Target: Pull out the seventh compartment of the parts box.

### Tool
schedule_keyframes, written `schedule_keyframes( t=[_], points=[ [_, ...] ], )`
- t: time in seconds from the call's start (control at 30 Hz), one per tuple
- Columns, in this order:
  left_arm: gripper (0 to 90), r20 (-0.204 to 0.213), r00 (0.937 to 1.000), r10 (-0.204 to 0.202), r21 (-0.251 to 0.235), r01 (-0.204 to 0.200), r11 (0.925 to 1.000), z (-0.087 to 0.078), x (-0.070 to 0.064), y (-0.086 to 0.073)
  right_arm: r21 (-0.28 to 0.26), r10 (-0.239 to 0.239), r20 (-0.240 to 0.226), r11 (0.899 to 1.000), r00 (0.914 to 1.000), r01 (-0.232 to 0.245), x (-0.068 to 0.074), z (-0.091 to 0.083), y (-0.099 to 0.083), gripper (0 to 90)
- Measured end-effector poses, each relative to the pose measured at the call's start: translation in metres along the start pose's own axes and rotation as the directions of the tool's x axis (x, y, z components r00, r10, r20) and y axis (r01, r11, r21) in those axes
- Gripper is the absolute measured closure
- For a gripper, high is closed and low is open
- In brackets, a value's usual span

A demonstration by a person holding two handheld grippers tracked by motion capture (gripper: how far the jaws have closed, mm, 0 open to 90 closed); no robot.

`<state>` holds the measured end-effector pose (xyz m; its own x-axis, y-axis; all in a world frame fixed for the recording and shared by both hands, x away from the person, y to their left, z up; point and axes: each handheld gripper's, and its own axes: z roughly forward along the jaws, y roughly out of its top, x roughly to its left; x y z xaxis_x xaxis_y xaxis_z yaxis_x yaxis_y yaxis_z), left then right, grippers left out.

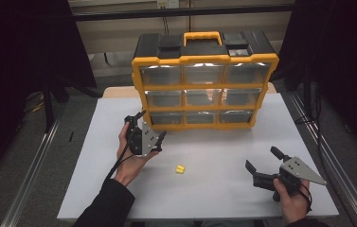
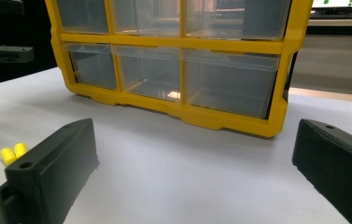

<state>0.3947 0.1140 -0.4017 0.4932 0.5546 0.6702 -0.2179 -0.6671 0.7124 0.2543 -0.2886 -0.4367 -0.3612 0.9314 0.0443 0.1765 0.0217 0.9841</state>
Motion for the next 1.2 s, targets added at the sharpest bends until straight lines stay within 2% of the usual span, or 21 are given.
schedule_keyframes(
  t=[0.07,0.13,0.27,0.33,0.4,0.5,0.53,0.6,0.63,0.67,0.77,0.8,0.83,0.87,0.9,1.0,1.03,1.07,1.1,1.13,1.2],
  points=[
    [7.4,-0.009,0.9978,0.066,0.019,-0.065,0.9977,0.001,-0.001,0.000,-0.001,0.000,-0.002,1.000,1.0000,0.000,0.000,0.000,0.000,0.0],
    [7.8,-0.022,0.9919,0.125,0.029,-0.125,0.9918,0.004,-0.003,0.000,0.000,-0.002,-0.002,1.000,1.0000,0.002,0.000,0.000,0.000,0.0],
    [8.9,-0.043,0.9852,0.166,0.032,-0.165,0.9858,0.008,-0.004,0.000,0.002,-0.005,-0.002,1.000,1.0000,0.005,0.000,0.000,0.000,0.0],
    [9.2,-0.045,0.9750,0.218,0.052,-0.215,0.9752,0.011,-0.003,0.000,0.002,-0.006,-0.003,1.000,1.0000,0.006,0.000,0.000,0.000,0.0],
    [11.1,-0.047,0.9718,0.231,0.053,-0.229,0.9720,0.014,-0.004,-0.001,0.004,-0.008,-0.004,1.000,1.0000,0.008,0.000,0.000,0.000,0.0],
    [13.5,-0.069,0.9385,0.338,0.076,-0.333,0.9397,0.018,-0.006,-0.001,0.004,-0.008,-0.006,1.000,1.0000,0.008,0.001,0.000,0.000,0.0],
    [13.5,-0.067,0.9328,0.354,0.081,-0.349,0.9337,0.020,-0.006,-0.002,0.003,-0.008,-0.005,1.000,1.0000,0.008,0.001,0.000,0.000,0.0],
    [13.5,-0.053,0.9278,0.369,0.098,-0.363,0.9265,0.024,-0.008,-0.005,0.002,-0.009,-0.005,1.000,0.9999,0.009,0.001,0.000,0.000,0.0],
    [13.5,-0.054,0.9199,0.388,0.107,-0.381,0.9182,0.025,-0.009,-0.005,0.002,-0.010,-0.005,1.000,0.9999,0.010,0.001,0.000,0.000,0.0],
    [13.6,-0.057,0.9062,0.419,0.118,-0.411,0.9041,0.026,-0.011,-0.006,0.002,-0.010,-0.006,1.000,0.9999,0.010,0.001,0.000,0.000,0.0],
    [18.4,-0.055,0.8715,0.487,0.137,-0.477,0.8683,0.028,-0.013,-0.008,0.003,-0.009,-0.007,1.000,0.9999,0.009,0.001,0.001,0.000,0.0],
    [18.4,-0.056,0.8551,0.515,0.152,-0.503,0.8509,0.028,-0.014,-0.009,0.003,-0.009,-0.007,1.000,0.9999,0.009,0.001,0.001,0.000,0.0],
    [18.9,-0.072,0.8486,0.524,0.151,-0.510,0.8468,0.029,-0.016,-0.010,0.002,-0.008,-0.010,1.000,0.9999,0.008,0.001,0.001,0.000,0.0],
    [19.8,-0.078,0.8276,0.556,0.153,-0.541,0.8270,0.030,-0.016,-0.011,0.003,-0.010,-0.009,1.000,0.9999,0.010,0.001,0.001,0.000,0.0],
    [21.2,-0.079,0.8132,0.577,0.158,-0.561,0.8127,0.031,-0.017,-0.011,0.003,-0.010,-0.009,1.000,0.9999,0.010,0.001,0.001,0.000,0.0],
    [23.2,-0.084,0.8029,0.590,0.167,-0.572,0.8028,0.034,-0.017,-0.012,0.003,-0.010,-0.011,1.000,0.9999,0.010,0.001,0.001,0.000,0.0],
    [27.6,-0.076,0.7962,0.600,0.175,-0.582,0.7942,0.034,-0.017,-0.012,0.003,-0.009,-0.012,1.000,0.9999,0.009,0.001,0.001,0.000,0.0],
    [27.6,-0.073,0.7873,0.612,0.184,-0.593,0.7840,0.036,-0.018,-0.013,0.003,-0.009,-0.012,1.000,0.9999,0.009,0.001,0.001,0.000,0.0],
    [28.1,-0.080,0.7706,0.632,0.195,-0.610,0.7680,0.037,-0.019,-0.015,0.004,-0.010,-0.012,1.000,0.9999,0.010,0.001,0.001,0.000,0.0],
    [28.2,-0.079,0.7646,0.640,0.201,-0.616,0.7614,0.038,-0.019,-0.016,0.006,-0.009,-0.012,1.000,0.9999,0.009,0.001,0.001,0.000,0.0],
    [29.9,-0.074,0.7649,0.640,0.210,-0.615,0.7597,0.040,-0.020,-0.018,0.005,-0.009,-0.012,1.000,0.9999,0.009,0.001,0.001,0.000,0.0]
  ],
)
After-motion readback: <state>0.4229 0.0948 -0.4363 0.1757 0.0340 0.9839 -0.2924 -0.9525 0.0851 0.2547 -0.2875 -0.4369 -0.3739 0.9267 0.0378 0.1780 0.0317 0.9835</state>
